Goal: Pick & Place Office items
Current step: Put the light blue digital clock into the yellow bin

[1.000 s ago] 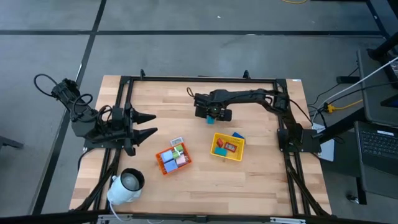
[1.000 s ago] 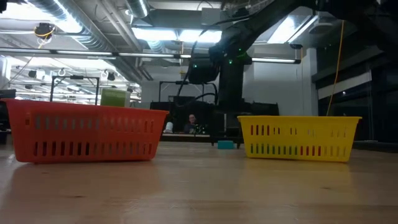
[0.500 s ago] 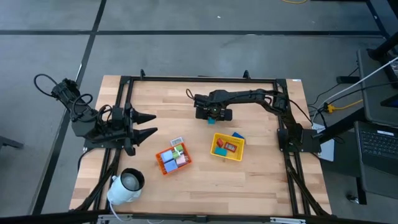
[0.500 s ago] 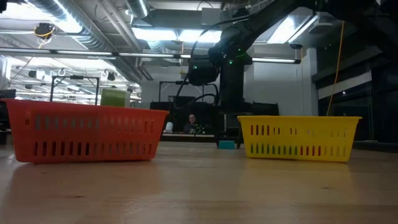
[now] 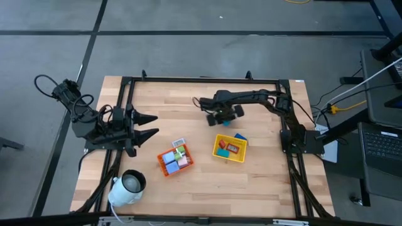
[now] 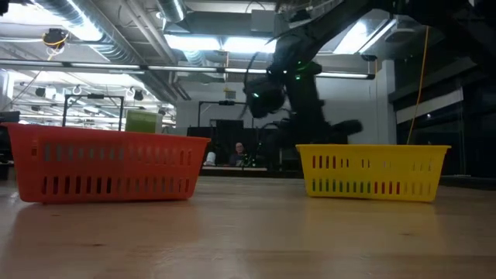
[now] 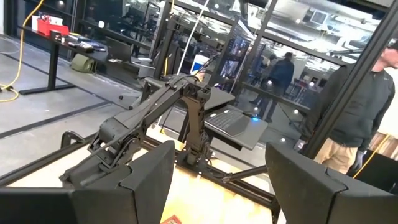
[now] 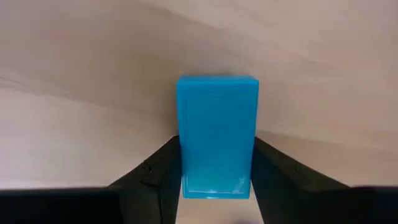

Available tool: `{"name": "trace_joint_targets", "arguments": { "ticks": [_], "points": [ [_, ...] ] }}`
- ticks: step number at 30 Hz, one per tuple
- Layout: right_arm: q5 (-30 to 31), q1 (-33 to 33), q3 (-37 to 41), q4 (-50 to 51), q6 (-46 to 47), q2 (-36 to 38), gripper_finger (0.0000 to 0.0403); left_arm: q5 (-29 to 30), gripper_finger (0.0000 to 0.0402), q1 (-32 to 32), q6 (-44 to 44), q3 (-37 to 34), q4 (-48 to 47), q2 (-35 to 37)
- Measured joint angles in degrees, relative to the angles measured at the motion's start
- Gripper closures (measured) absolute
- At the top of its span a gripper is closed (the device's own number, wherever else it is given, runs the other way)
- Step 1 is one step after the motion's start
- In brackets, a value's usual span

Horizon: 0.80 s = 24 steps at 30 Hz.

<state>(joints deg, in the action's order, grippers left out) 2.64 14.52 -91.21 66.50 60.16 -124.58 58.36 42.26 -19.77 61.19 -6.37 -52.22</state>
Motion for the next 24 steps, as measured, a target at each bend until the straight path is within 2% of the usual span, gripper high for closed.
{"name": "trace_joint_targets", "arguments": {
  "ticks": [6,8,10,17,21,24],
  "points": [
    [5.1,-4.3,0.1,12.7,-7.5,6.4,0.0230,-0.8,0.0155,0.0,0.5,0.0,0.2,-1.0],
    [5.8,-7.0,0.7,13.6,-6.8,9.4,0.0239,-0.8,0.0155,0.0,0.4,0.0,0.2,-1.5],
    [3.9,-9.4,2.5,13.2,-4.3,13.7,0.0247,-0.9,0.0155,0.0,0.4,0.0,0.2,-1.8],
    [-2.9,-18.1,12.2,6.5,4.8,24.9,0.0233,-1.0,0.0155,0.0,0.1,0.0,0.8,-2.3],
    [-6.5,-21.5,18.8,-0.9,7.2,25.2,0.0226,-1.1,0.0155,0.0,0.0,0.0,2.2,-2.3],
    [-6.9,-21.9,20.6,-7.9,8.7,25.3,0.0228,-1.4,0.0155,0.0,-0.5,0.0,2.8,-2.3]
  ]
}}
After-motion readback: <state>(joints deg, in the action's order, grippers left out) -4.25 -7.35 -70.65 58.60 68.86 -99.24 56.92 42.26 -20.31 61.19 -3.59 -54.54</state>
